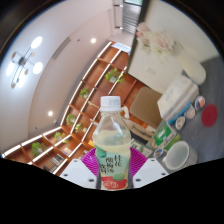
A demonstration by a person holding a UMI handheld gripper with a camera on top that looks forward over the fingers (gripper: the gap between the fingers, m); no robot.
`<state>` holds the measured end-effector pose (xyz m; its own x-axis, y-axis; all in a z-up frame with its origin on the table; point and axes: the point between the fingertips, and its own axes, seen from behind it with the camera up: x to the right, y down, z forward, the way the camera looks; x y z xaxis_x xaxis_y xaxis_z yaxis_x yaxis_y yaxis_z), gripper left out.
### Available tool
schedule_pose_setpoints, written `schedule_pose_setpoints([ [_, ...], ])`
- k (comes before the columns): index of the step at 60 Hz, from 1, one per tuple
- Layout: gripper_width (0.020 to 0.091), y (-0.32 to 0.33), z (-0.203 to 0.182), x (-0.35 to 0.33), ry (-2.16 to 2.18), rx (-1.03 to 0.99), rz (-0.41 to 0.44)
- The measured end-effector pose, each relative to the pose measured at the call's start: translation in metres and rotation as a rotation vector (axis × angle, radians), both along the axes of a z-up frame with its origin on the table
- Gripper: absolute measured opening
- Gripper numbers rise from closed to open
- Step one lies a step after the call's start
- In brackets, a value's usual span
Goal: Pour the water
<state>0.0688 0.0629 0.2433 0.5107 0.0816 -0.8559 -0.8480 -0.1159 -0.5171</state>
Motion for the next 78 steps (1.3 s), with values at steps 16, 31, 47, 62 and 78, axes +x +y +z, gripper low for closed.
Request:
schedule_pose_setpoints([
  [16,0.0375,0.004,0.028,0.104,-0.861,0.010,-0.212],
  [31,0.0385,-0.003,-0.019,0.196,-1.024,-0.145,-0.321],
  [47,0.0387,0.012,-0.112,0.254,-1.009,-0.262,-0.302],
  [62,0.0394,0.017,-0.147,0.252,-0.965,-0.257,-0.269],
  [78,0.0617,0.011,-0.156,0.252,-0.975,-0.312,-0.253],
])
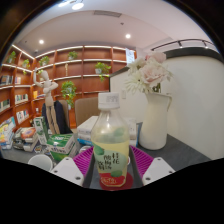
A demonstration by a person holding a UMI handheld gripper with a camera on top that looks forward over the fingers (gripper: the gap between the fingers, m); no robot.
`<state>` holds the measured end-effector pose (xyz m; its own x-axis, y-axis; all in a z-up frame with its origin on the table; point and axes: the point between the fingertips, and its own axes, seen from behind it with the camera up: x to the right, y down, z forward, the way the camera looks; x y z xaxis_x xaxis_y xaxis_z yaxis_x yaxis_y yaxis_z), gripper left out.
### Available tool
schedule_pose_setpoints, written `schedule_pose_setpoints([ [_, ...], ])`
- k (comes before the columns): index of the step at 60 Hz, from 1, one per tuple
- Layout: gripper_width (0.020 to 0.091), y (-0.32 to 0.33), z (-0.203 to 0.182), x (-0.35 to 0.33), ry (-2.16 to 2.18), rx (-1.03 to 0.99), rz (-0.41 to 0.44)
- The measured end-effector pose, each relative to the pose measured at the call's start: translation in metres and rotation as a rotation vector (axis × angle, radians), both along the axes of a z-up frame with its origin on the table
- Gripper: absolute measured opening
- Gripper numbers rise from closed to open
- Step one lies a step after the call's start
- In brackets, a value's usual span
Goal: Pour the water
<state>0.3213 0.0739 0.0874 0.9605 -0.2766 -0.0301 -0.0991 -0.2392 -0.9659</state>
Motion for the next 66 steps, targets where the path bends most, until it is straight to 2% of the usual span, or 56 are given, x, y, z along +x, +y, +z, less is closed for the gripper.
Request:
schedule_pose_setpoints([
  [4,0.0737,-0.009,-0.008,-0.004,-0.011,-0.040,0.001],
  [8,0.0786,-0.019,-0.009,-0.012,-0.010,-0.046,0.018],
  [20,0.0797,-0.077,-0.004,-0.039,0.013,-0.059,0.048],
  [33,0.0797,-0.155,0.022,-0.059,-0.004,-0.056,0.021],
  [41,0.0798,-0.192,0.041,-0.080,-0.023,-0.040,0.038],
  [54,0.0798,-0.224,0.071,-0.109,-0.033,0.005,0.048],
  [66,0.0800,-0.234,0.081,-0.136,-0.037,0.033,0.083],
])
